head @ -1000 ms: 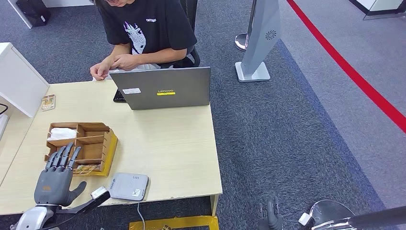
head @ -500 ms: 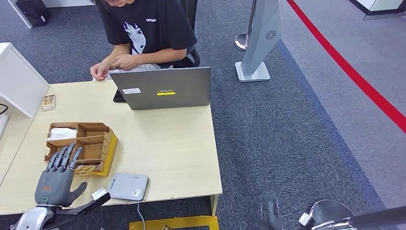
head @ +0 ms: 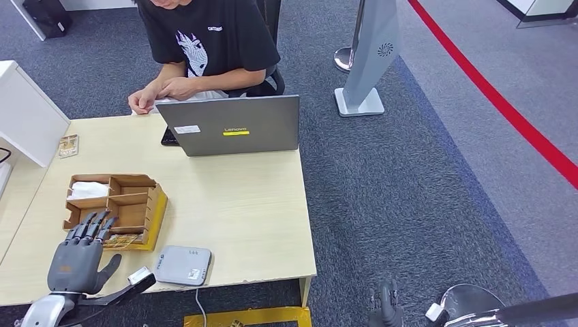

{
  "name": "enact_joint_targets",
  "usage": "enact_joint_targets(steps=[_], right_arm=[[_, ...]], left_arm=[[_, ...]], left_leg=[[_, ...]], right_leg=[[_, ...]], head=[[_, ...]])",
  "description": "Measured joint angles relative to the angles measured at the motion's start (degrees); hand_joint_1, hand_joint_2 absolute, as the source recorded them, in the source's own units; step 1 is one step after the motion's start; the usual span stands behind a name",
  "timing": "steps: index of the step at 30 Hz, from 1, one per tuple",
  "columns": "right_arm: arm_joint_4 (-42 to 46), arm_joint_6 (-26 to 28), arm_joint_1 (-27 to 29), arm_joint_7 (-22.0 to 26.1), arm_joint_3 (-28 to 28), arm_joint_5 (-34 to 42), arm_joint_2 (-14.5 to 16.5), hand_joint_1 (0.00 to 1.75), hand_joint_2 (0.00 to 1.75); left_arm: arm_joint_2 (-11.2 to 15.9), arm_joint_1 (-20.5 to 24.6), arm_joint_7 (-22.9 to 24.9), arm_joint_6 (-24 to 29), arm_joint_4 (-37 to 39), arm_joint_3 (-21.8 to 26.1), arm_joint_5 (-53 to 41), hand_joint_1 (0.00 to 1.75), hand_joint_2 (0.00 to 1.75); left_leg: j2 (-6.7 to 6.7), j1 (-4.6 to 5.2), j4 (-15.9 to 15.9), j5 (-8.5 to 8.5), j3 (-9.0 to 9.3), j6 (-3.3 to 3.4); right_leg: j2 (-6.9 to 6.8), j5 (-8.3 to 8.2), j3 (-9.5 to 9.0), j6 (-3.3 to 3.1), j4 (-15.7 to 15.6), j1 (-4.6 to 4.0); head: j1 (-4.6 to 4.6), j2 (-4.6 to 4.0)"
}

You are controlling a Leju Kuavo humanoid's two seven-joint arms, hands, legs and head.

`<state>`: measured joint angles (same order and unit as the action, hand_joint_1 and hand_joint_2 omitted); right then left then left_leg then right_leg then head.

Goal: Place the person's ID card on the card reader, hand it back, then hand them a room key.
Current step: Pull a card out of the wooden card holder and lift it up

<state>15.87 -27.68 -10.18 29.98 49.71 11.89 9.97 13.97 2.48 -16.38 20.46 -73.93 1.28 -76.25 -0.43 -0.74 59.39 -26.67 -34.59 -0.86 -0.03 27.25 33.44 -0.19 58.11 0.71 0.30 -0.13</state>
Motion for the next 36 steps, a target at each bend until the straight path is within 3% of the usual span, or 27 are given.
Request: enact_joint_targets(steps=[36], right_arm=[[0.32, -0.35, 0.25, 0.03, 0.25, 0.77, 0.5, 0.0, 1.75]], left_arm=[[1.04, -0.35, -1.04, 0.02, 0.07, 1.76, 0.65, 1.75, 1.75]], left_leg=[[0.07, 0.0, 0.0, 0.0, -0.01, 0.0]], right_leg=[[-0.05, 0.01, -0.01, 0.0, 0.0, 0.0]], head=[[-0.01, 0.0]])
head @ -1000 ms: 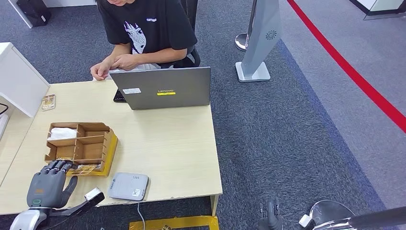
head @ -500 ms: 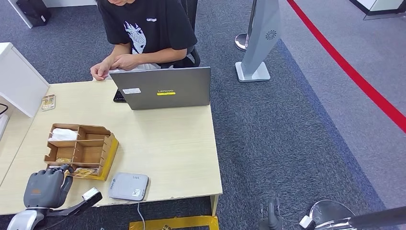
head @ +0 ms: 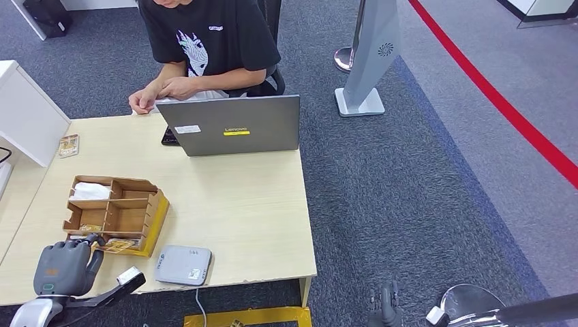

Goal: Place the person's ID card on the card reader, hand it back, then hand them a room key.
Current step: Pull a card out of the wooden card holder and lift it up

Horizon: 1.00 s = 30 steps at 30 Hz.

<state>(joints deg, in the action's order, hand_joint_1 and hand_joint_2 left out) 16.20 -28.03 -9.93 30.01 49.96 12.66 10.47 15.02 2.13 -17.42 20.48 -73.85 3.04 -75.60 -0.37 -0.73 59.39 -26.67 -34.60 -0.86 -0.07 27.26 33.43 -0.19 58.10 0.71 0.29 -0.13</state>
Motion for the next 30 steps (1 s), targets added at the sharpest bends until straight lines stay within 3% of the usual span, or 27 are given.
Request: enact_joint_targets(steps=[9, 16, 22, 30], right_arm=[[0.0, 0.26, -0.06, -0.12, -0.04, -0.62, 0.0, 0.0, 1.75], [-0.02, 0.81, -0.49, -0.99, -0.4, -1.48, 0.16, 0.0, 1.75], [-0.11, 2.2, -1.66, -1.55, -1.37, -2.12, 0.96, 0.0, 1.75], [-0.17, 2.16, -1.74, -1.6, -1.72, -2.05, 1.24, 0.0, 1.75]], left_arm=[[0.3, 2.97, 1.11, -0.5, 0.0, 0.0, -3.88, 1.75, 1.75], [1.26, 13.34, 4.62, -3.14, -1.42, -0.02, -5.22, 1.75, 1.75], [0.84, 26.89, 8.39, -11.26, -3.6, -0.02, -6.39, 1.75, 1.75], [-0.21, 29.51, 9.3, -10.8, -4.8, -0.02, -7.07, 1.75, 1.75]], left_leg=[[0.03, -0.01, 0.01, 0.04, 0.01, 0.0], [0.06, -0.03, 0.02, 0.2, 0.0, -0.01], [0.11, -0.02, 0.02, 0.37, -0.12, 0.05], [0.06, -0.02, 0.02, 0.35, -0.12, 0.05]], right_leg=[[-0.04, -0.01, 0.01, 0.0, 0.0, -0.01], [-0.11, -0.13, 0.03, -0.06, 0.01, -0.02], [-0.2, -0.27, 0.09, -0.06, 0.02, -0.09], [-0.13, -0.27, 0.12, -0.05, 0.01, -0.07]], head=[[-0.01, 0.0], [0.03, 0.0], [-0.09, 0.0], [0.0, 0.0]])
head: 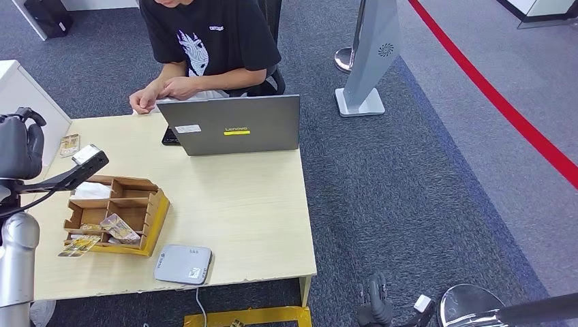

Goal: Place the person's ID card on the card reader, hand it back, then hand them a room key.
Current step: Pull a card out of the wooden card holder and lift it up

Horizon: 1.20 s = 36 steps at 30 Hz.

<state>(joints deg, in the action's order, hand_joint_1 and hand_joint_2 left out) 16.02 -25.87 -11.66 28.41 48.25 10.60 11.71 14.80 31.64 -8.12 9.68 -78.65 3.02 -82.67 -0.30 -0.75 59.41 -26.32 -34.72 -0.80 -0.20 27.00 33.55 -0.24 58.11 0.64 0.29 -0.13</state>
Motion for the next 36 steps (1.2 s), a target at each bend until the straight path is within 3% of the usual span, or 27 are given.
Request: enact_joint_targets(steps=[5, 9, 10, 21, 28, 36], right_arm=[[0.0, 0.01, 0.01, -0.02, -0.07, -0.1, 0.02, 0.0, 1.75], [0.0, -0.09, 0.05, -0.01, -0.08, 0.09, 0.03, 0.0, 1.75], [0.0, -0.11, 0.06, 0.01, -0.08, 0.14, 0.03, 0.0, 1.75], [0.02, -0.97, 0.79, 0.64, -0.08, 1.48, 0.03, 0.0, 1.75], [0.02, -1.12, 0.93, 1.02, -0.07, 1.96, 0.02, 0.0, 1.75], [0.17, -1.88, 1.85, 1.63, 0.08, 3.2, -0.1, 0.0, 1.75]], left_arm=[[-0.27, 1.34, 0.34, -0.05, 0.31, 0.32, -0.21, 1.75, 1.75], [-0.38, 1.45, -0.42, 0.56, 1.17, 1.25, 0.04, 0.07, 1.75], [-0.39, 1.29, -0.9, 0.84, 1.32, 1.39, 0.1, 0.0, 1.75], [-0.82, -8.1, -4.55, 3.22, -5.24, 1.44, 2.33, 0.0, 1.75], [-0.72, -11.01, -5.42, 4.21, -8.25, 1.44, 2.72, 0.0, 1.75], [-0.17, -21.65, -7.99, 7.38, -16.24, 1.34, 5.65, 0.0, 1.75]], left_leg=[[0.0, -0.01, 0.0, 0.0, -0.01, 0.0], [0.0, -0.02, 0.0, 0.0, -0.01, 0.0], [0.01, -0.02, 0.0, 0.0, -0.01, 0.0], [-0.01, 0.0, 0.0, -0.07, -0.02, -0.01], [-0.04, 0.0, -0.01, -0.06, -0.01, -0.01], [-0.07, 0.0, -0.01, -0.16, -0.02, -0.02]], right_leg=[[-0.01, 0.0, 0.0, 0.0, 0.0, 0.0], [0.0, 0.0, 0.0, 0.0, 0.0, 0.0], [-0.01, 0.0, 0.0, 0.0, 0.0, 0.0], [0.04, 0.04, 0.03, -0.01, -0.02, 0.04], [0.06, 0.02, 0.01, -0.01, -0.01, 0.04], [0.13, 0.11, 0.06, 0.02, -0.02, 0.05]], head=[[-0.01, 0.0], [-0.01, 0.0], [-0.01, 0.0], [-0.01, 0.0], [0.0, 0.0], [0.01, 0.0]])
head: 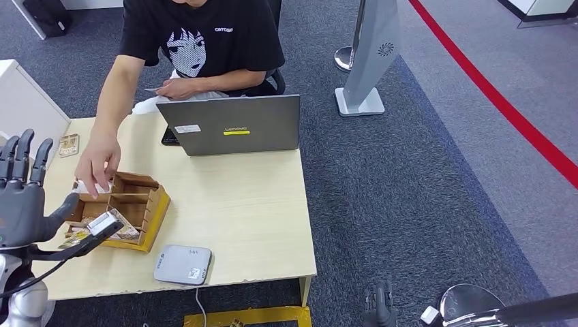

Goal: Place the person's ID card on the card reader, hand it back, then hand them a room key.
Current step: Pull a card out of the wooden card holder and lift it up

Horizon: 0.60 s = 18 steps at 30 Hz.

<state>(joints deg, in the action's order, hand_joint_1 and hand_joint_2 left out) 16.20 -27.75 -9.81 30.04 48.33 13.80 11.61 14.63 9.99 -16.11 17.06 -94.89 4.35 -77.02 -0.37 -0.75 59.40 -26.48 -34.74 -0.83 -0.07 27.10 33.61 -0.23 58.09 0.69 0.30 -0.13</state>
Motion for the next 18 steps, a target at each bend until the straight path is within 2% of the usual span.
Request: enact_joint_targets(steps=[5, 8, 12, 18], right_arm=[[0.01, -0.02, 0.12, 0.19, 0.05, 0.44, -0.1, 0.0, 1.75], [0.05, -0.1, 0.3, 0.34, 0.18, 0.94, -0.3, 0.0, 1.75], [0.21, -0.31, 0.53, 0.49, 0.39, 1.28, -0.57, 0.0, 1.75], [0.42, -0.6, 0.72, 0.5, 0.6, 1.31, -0.78, 0.0, 1.75]], left_arm=[[1.09, -3.54, -1.44, 0.09, -1.61, -0.4, 0.36, 0.0, 1.75], [2.37, -7.15, -1.97, 0.75, -1.67, -1.59, -0.53, 0.0, 1.75], [2.91, -11.37, -0.42, 2.26, -0.64, -3.09, -2.34, 0.0, 1.75], [4.35, -14.54, 1.3, 3.19, 4.42, -3.74, -4.5, 0.0, 1.75]], left_leg=[[-0.02, 0.0, -0.02, 0.0, 0.01, 0.0], [-0.04, 0.0, -0.02, 0.0, 0.03, 0.0], [-0.01, 0.0, -0.02, -0.01, 0.0, 0.01], [-0.01, -0.01, -0.02, -0.04, 0.01, -0.02]], right_leg=[[0.01, 0.0, -0.02, 0.0, 0.0, 0.0], [0.03, 0.0, -0.01, -0.01, 0.0, 0.0], [0.0, 0.01, -0.01, 0.0, 0.0, 0.0], [0.01, 0.01, -0.01, 0.0, 0.0, 0.0]], head=[[0.0, 0.0], [0.03, 0.0], [0.01, 0.0], [0.01, 0.0]])
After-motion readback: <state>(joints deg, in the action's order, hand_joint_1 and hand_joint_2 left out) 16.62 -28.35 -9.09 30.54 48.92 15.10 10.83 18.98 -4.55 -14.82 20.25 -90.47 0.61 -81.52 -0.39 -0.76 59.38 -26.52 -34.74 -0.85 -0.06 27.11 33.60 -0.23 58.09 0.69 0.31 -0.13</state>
